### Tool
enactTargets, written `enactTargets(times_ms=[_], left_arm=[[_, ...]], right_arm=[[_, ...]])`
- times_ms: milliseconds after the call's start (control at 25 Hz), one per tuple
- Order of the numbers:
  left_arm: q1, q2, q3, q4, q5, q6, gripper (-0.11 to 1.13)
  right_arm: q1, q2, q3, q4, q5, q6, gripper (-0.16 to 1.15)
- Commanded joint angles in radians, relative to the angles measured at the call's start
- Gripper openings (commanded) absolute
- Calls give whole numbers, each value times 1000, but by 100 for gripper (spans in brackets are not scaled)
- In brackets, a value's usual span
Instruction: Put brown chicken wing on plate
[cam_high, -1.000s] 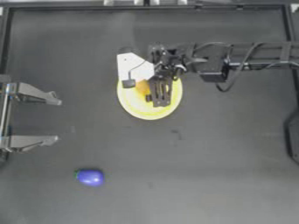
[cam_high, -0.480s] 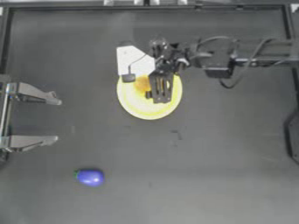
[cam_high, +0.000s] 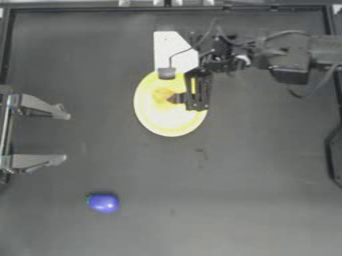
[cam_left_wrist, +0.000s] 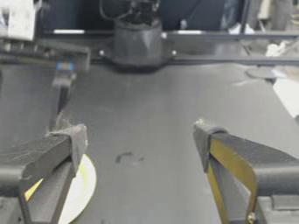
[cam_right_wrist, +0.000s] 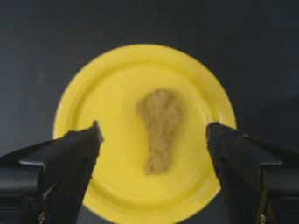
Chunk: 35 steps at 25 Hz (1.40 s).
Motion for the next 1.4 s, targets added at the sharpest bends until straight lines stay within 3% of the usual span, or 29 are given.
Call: enactTargets(times_ms=[40,520,1400], left_arm=[[2,11,-21,-2,11,0,102],[2,8,-21,0,14,2,102],[2,8,-23,44,15,6,101]], right_arm=[[20,-101,46,40,-61,-3,99],[95,-327,281,172,-247,-2,97],[244,-712,649,305,-552,5,97]])
